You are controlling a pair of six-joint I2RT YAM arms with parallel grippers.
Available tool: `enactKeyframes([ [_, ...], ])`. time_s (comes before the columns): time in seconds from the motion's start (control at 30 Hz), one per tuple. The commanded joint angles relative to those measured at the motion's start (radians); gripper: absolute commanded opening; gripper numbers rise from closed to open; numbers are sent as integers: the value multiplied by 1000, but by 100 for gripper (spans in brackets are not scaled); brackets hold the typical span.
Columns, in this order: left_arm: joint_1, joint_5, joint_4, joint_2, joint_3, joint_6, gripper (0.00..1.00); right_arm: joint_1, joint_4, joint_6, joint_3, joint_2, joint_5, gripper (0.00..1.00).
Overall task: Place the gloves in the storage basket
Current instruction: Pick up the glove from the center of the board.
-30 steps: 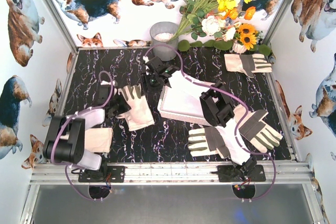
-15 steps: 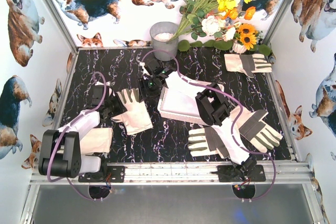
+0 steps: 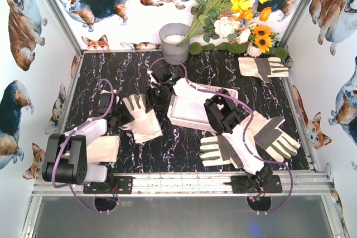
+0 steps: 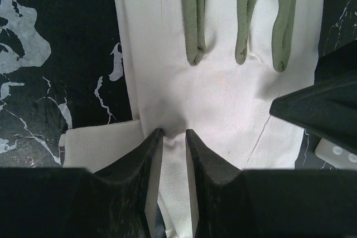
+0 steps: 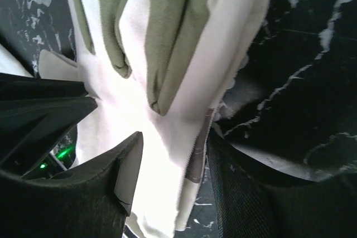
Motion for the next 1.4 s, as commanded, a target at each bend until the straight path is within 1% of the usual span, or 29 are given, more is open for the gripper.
enactKeyframes([
  [0.0,3,-32,-48,22,-56,-13,19,22,40,47,32,38,-70,51],
  [0.23,3,-24,-51,16,-56,-15,19,36,87,91,18,48,-111,50],
  [0.3,3,-18,-47,14,-60,-19,19,40,108,104,8,48,-122,46],
  [0.37,3,-12,-47,8,-64,-21,19,41,118,107,2,47,-125,37],
  [0.5,3,-2,-49,-28,-70,-25,20,42,118,97,-1,33,-126,3],
  [0.53,3,0,-51,-41,-68,-25,22,43,118,93,-5,27,-123,0],
  [0.6,4,0,-61,-70,-60,-24,25,42,118,86,-15,11,-113,0],
  [0.73,20,-37,-90,-107,-24,-3,36,43,130,73,-52,-18,-96,0],
  [0.8,37,-42,-86,-99,-2,8,38,42,128,70,-63,-23,-91,0],
  [1.13,114,40,13,59,60,25,38,42,128,64,-69,-24,-83,0],
  [1.3,125,51,34,119,65,40,35,42,132,67,-66,-20,-87,0],
  [1.37,126,69,52,135,59,34,32,41,132,67,-65,-20,-85,0],
])
